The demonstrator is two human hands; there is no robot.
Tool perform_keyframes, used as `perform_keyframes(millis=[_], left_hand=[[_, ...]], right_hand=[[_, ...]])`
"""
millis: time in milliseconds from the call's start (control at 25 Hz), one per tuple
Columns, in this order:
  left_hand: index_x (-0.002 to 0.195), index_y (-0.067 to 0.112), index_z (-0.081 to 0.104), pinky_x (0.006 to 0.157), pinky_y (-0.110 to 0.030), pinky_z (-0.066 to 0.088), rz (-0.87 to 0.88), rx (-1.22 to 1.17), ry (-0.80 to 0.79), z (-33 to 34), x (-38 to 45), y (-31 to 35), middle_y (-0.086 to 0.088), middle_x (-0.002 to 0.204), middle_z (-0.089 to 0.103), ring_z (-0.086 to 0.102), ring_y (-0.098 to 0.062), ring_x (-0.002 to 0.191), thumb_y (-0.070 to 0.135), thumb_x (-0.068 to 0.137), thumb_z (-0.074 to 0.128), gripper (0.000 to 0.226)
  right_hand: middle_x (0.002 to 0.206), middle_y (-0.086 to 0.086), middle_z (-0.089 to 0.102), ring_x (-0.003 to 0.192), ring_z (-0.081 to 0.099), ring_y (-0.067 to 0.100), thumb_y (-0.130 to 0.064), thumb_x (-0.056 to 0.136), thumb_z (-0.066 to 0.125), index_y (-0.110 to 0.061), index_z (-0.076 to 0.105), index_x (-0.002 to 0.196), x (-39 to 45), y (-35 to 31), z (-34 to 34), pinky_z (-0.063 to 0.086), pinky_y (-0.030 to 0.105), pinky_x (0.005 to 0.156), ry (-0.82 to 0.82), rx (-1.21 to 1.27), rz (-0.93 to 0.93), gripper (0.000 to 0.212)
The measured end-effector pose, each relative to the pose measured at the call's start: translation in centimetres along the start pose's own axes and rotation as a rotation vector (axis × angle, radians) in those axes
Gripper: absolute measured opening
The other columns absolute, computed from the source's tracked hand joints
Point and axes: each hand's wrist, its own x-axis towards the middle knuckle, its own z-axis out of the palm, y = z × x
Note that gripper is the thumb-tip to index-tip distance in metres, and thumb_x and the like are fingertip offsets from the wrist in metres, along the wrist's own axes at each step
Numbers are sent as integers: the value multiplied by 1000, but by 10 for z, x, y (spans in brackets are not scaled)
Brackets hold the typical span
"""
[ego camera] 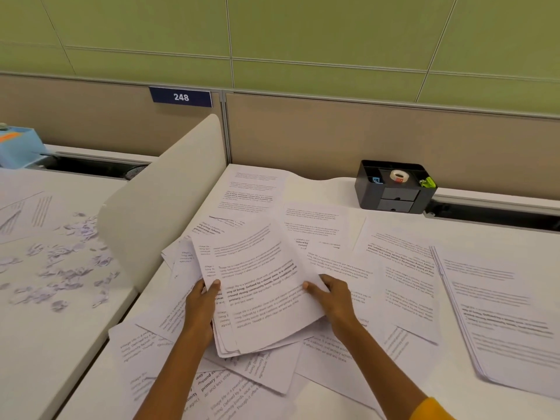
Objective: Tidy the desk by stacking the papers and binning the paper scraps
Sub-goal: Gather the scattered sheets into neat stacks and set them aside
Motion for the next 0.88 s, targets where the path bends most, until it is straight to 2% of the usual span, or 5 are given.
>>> perform_keyframes(millis=[200, 360, 560, 680, 880], left_hand=[[119, 15, 55, 64, -34, 52, 6, 56, 22, 0, 2, -1, -7, 105, 64, 64, -23, 84, 3, 91, 56, 31], [121, 13, 56, 86, -43, 51, 15, 90, 59, -1, 8, -5, -9, 112, 63, 61, -29, 99, 8, 94, 51, 28], [111, 13, 58, 92, -47, 48, 32, 140, 111, -3, 15, -5, -14, 114, 63, 60, -31, 101, 12, 96, 49, 18], [119, 8, 57, 94, -44, 46, 32, 142, 124, -3, 18, -6, -13, 115, 61, 58, -30, 101, 11, 96, 49, 24], [123, 6, 55, 91, -38, 45, 43, 165, 130, -1, 19, -6, -12, 116, 59, 56, -27, 98, 10, 96, 48, 28]], right_hand=[[72, -5, 64, 67, 57, 11, -43, 89, 58, -17, 65, 77, 2, -2, -6, 40, 21, 60, 82, -300, -116, 30], [103, 4, 64, 100, 57, 23, -43, 87, 60, -17, 66, 102, 17, 3, -30, 43, 31, 78, 292, -610, -91, 31], [141, 16, 34, 130, 32, 37, -63, 81, 56, -15, 32, 138, 19, -7, -54, 31, 50, 103, 319, -1116, 249, 78], [142, 17, 28, 129, 32, 38, -59, 73, 68, -17, 19, 142, 19, -14, -59, 34, 51, 100, 302, -982, 376, 95], [140, 22, 25, 125, 37, 43, -20, 69, 84, -15, 20, 142, 26, -17, -65, 38, 51, 99, 355, -598, 352, 97]])
